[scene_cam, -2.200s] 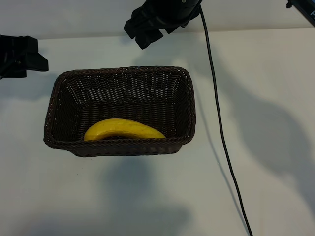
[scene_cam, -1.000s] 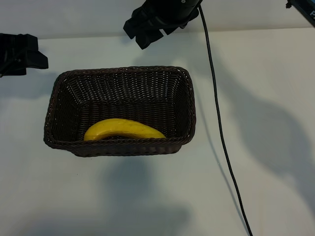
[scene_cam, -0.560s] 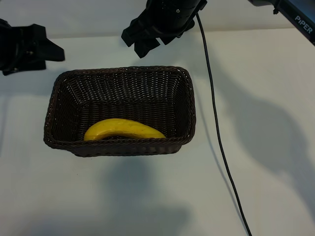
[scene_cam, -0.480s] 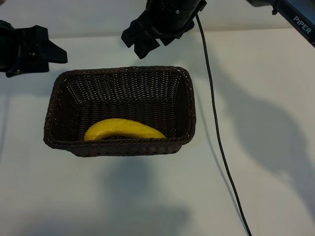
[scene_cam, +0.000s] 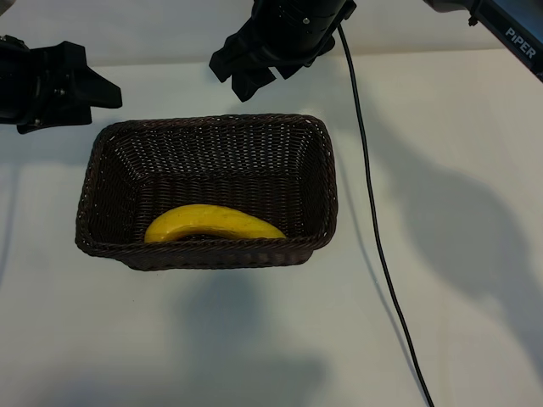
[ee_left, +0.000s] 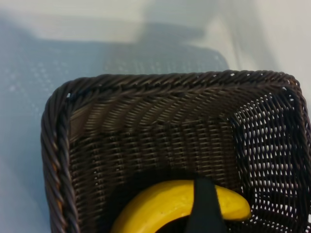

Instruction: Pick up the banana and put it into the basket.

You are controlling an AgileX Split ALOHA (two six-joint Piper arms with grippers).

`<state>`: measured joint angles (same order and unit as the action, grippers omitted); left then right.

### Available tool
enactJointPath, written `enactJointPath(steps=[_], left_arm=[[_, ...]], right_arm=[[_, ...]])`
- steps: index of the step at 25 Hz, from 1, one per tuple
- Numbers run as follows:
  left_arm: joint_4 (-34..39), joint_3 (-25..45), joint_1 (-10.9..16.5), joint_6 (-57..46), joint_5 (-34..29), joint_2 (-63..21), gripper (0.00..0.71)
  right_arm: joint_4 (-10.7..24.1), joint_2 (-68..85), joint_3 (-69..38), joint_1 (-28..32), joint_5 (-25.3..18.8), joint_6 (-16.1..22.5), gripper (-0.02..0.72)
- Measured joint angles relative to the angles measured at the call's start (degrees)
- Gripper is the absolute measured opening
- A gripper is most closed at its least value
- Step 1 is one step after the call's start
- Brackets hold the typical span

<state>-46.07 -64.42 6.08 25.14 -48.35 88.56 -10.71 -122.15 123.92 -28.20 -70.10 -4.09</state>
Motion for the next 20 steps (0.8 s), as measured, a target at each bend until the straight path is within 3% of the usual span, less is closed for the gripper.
enactJointPath(steps=[20], left_arm=[[0.0, 0.0, 0.0, 0.0, -0.3, 0.0, 0.546]], right_arm=[[0.6, 0.0, 0.0, 0.0, 0.0, 0.1, 0.572]])
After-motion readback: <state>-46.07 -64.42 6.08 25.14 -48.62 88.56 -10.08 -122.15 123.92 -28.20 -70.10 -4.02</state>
